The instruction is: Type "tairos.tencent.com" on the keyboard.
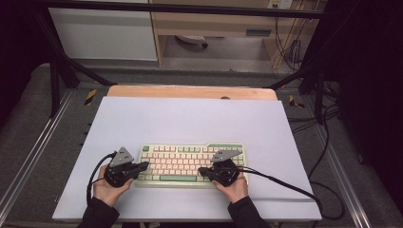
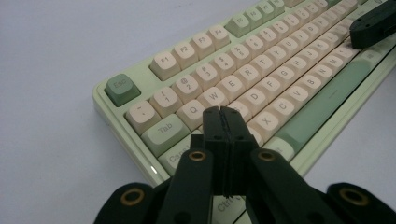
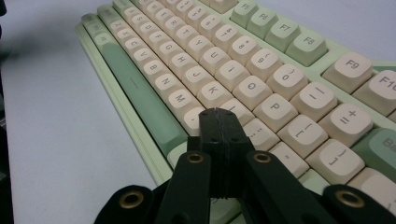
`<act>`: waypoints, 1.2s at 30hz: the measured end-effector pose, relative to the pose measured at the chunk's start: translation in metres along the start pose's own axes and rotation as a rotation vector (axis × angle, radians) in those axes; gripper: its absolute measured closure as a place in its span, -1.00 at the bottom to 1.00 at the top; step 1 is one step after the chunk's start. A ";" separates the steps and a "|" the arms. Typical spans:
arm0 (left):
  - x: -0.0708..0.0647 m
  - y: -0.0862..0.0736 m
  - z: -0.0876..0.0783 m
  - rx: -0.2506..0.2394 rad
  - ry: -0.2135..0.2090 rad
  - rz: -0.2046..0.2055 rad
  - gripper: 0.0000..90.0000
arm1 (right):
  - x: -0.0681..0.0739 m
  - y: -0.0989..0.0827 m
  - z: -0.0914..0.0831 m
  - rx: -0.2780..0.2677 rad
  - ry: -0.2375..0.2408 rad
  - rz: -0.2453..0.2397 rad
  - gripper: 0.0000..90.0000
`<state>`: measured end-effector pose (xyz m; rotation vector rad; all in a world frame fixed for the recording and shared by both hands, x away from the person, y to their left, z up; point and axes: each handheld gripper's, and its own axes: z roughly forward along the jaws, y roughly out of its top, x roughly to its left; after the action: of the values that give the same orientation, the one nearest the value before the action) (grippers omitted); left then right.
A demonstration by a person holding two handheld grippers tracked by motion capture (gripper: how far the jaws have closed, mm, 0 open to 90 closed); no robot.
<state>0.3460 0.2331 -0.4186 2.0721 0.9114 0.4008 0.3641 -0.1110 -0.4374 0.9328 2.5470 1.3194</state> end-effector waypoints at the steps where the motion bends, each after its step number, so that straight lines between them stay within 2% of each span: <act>1: 0.000 0.000 0.000 0.001 0.001 0.000 0.99 | 0.000 0.001 -0.001 -0.004 0.001 -0.005 1.00; 14: -0.004 0.006 -0.001 -0.006 -0.011 0.005 0.99 | -0.005 0.008 -0.020 -0.040 -0.038 -0.011 1.00; 20: -0.010 0.011 0.002 -0.003 -0.026 0.021 0.99 | -0.010 0.006 -0.028 -0.050 -0.052 0.001 1.00; 27: -0.019 0.017 0.011 0.015 -0.044 0.042 0.99 | -0.016 0.001 -0.039 -0.060 -0.073 0.015 1.00; 36: -0.032 0.023 0.026 0.038 -0.070 0.070 0.99 | -0.019 -0.003 -0.043 -0.061 -0.079 0.020 1.00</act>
<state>0.3494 0.1864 -0.4148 2.1437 0.8124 0.3479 0.3615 -0.1530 -0.4166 0.9808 2.4307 1.3306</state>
